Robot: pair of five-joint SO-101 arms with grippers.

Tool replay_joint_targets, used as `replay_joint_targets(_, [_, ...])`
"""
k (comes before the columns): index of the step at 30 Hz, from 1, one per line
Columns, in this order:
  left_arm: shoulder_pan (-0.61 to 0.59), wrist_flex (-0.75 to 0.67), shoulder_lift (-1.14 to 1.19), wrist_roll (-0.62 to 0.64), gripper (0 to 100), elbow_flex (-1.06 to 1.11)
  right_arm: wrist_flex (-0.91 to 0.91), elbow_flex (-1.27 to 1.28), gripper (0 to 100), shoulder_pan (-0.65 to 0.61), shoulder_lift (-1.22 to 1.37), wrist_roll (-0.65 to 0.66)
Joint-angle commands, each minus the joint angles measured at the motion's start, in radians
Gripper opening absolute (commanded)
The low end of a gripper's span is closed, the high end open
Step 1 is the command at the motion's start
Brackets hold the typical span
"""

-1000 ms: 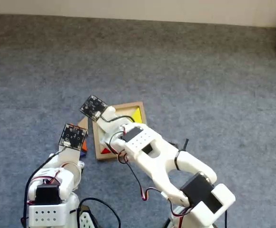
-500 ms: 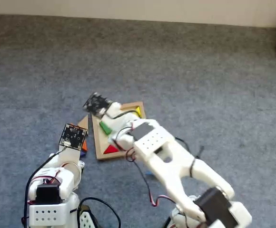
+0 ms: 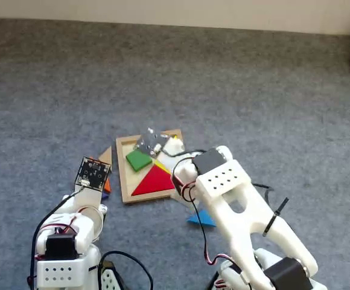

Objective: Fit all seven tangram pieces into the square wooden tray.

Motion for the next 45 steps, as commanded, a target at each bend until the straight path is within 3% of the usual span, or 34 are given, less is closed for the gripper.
replay_joint_targets(1, [-0.01,0.003,-0.005,0.006,1,0.021,0.031,0.077,21.7,0.008,-0.048,0.087])
replay_joint_targets(8, [-0.01,0.003,-0.005,0.006,1,0.021,-0.156,0.282,21.7,0.038,-0.041,0.213])
replay_joint_targets(16, [-0.01,0.003,-0.005,0.006,1,0.021,-0.338,0.38,21.7,0.041,-0.039,0.215])
replay_joint_targets(25, [-0.01,0.003,-0.005,0.006,1,0.021,-0.424,0.455,21.4,0.038,-0.039,0.215])
replay_joint_targets(32, [-0.01,0.003,-0.005,0.006,1,0.021,-0.429,0.479,21.1,-0.005,-0.042,0.215])
replay_joint_targets(39, [-0.01,0.003,-0.005,0.006,1,0.021,-0.426,0.475,7.7,-0.005,-0.051,0.215])
replay_joint_targets(45, [-0.01,0.003,-0.005,0.006,1,0.021,-0.346,0.47,4.8,-0.001,-0.051,0.215])
